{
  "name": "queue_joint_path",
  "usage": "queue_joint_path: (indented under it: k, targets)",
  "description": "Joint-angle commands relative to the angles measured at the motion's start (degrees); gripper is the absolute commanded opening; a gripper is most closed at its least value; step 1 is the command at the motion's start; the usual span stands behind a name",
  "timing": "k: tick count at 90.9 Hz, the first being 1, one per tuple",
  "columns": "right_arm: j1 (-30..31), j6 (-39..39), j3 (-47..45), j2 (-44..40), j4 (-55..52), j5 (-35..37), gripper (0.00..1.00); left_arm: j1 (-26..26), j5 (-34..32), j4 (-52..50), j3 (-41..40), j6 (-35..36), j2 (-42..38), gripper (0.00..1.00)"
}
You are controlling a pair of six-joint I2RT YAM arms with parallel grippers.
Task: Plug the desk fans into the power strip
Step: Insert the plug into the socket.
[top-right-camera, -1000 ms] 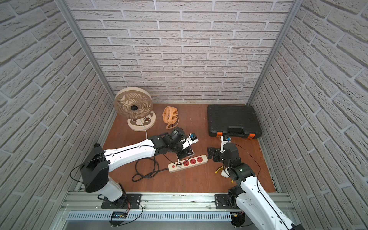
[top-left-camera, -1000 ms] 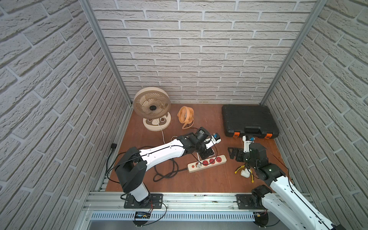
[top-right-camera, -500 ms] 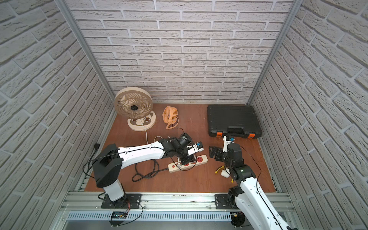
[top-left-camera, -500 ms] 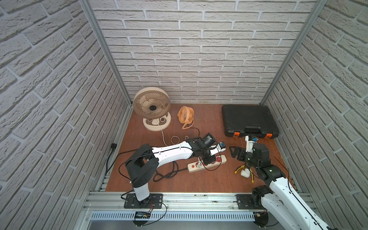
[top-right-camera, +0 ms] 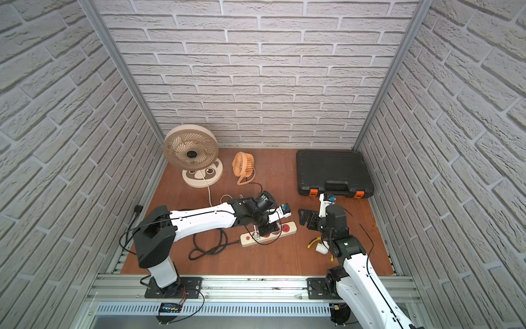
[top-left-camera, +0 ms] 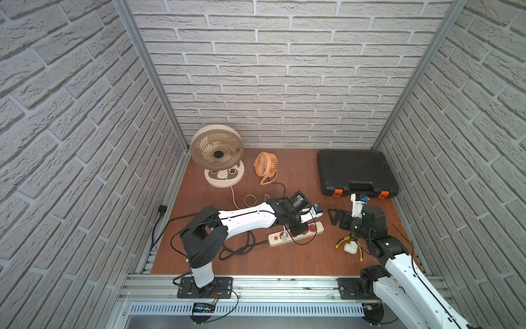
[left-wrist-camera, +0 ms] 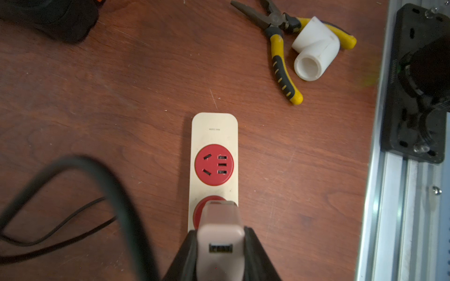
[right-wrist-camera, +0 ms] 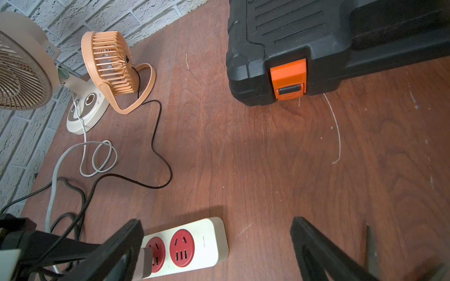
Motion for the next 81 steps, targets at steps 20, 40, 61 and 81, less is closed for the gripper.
queue_joint_path:
  k: [20, 40, 61, 81]
  targets:
    - [-5.4, 0.45, -3.26, -0.7, 6.62, -6.81, 0.99, -3.22, -0.92, -0.92, 2.67, 5.98, 6.17, 0.0]
    - [-7.32, 0.62, -4.0, -1.19, 7.33, -8.25, 0.99, -4.26, -2.88, -1.78, 3.17, 7.1, 7.92, 0.0]
    - [-8.06, 0.81, -4.14, -0.73, 7.79, -9.37, 0.99, -4.5, -4.8, -1.49, 2.5, 7.33, 8.59, 0.0]
    - [-8.46, 0.81, -4.31, -0.81, 7.83, -9.83, 0.99, -4.96, -3.67, -2.26, 2.15, 7.49, 9.26, 0.0]
